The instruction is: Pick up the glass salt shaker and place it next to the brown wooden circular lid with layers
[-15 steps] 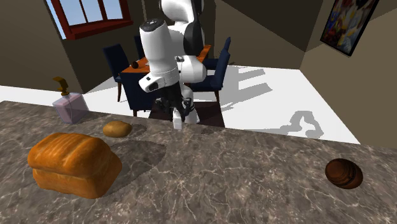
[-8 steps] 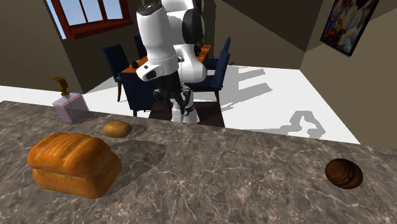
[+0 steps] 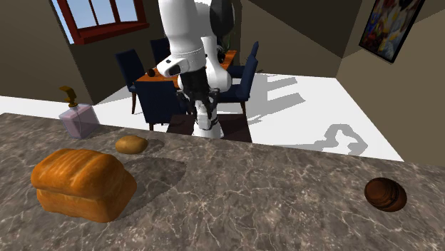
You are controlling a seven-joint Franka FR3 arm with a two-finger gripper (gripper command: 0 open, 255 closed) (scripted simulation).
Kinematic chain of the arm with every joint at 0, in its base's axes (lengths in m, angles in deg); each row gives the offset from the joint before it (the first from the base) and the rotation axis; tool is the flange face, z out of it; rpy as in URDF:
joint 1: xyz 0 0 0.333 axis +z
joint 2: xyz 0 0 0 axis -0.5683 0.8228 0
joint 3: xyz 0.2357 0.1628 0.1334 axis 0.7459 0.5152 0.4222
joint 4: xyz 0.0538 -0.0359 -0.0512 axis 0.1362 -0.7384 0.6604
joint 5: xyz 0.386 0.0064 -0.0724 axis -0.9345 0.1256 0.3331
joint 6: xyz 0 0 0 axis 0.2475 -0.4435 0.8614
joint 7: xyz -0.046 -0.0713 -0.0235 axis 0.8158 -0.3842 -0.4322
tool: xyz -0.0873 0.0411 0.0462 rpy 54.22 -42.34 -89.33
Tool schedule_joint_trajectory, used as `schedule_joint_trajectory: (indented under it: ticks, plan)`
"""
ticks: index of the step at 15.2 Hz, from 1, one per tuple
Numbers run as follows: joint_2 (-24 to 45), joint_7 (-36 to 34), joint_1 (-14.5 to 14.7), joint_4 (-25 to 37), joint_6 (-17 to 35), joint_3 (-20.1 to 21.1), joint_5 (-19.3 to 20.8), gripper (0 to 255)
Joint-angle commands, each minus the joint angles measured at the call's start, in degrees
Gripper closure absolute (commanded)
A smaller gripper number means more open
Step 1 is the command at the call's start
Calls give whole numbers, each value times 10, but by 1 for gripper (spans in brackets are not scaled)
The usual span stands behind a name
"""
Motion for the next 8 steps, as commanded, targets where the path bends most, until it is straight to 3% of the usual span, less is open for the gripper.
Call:
schedule_joint_trajectory:
  ticks: [1, 8]
  plan:
    - [1, -23, 11, 1, 2, 20, -14, 255]
    - [23, -120, 55, 18, 23, 104, -71, 255]
